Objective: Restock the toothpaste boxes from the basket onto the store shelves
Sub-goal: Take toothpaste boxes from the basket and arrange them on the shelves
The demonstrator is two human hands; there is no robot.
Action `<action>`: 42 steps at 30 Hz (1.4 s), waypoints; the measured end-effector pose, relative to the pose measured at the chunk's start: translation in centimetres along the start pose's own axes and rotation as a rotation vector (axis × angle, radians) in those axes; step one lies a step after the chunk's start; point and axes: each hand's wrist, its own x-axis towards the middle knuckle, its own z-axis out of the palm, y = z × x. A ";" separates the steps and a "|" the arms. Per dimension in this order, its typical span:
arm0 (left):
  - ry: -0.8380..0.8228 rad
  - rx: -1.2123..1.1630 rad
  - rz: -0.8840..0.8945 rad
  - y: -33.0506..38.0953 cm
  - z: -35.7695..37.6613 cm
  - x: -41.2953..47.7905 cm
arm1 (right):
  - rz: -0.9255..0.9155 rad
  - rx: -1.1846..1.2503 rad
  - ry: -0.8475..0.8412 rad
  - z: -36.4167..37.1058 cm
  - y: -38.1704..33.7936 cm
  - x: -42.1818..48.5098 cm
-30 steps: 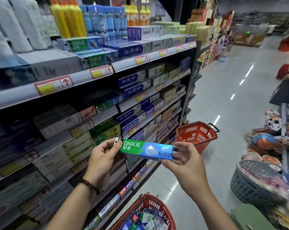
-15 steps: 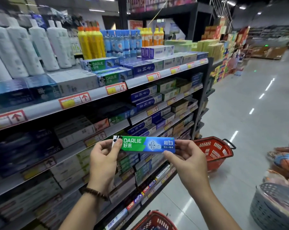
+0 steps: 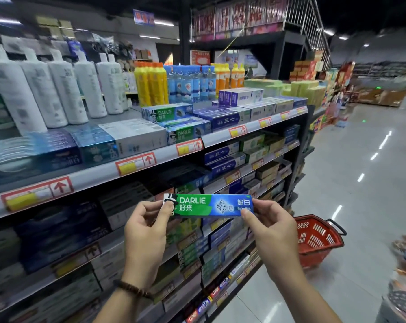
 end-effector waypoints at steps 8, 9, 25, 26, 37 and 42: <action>-0.007 -0.052 0.022 0.8 -0.9 2.5 | -0.047 0.006 0.003 3.5 -1.4 2.0; -0.006 -0.048 0.023 0.8 -1.0 2.6 | -0.053 0.012 0.005 3.8 -1.4 2.3; 0.231 0.109 0.112 0.7 4.0 4.2 | 0.000 0.121 -0.159 3.7 1.5 10.8; 0.247 0.124 0.112 0.4 4.6 4.2 | 0.011 0.137 -0.166 3.4 1.7 11.6; 0.398 0.186 0.120 -2.0 10.6 3.4 | 0.103 0.211 -0.267 0.4 5.1 17.3; 0.454 0.279 0.110 -3.2 11.3 1.9 | 0.149 0.220 -0.305 0.1 6.5 17.8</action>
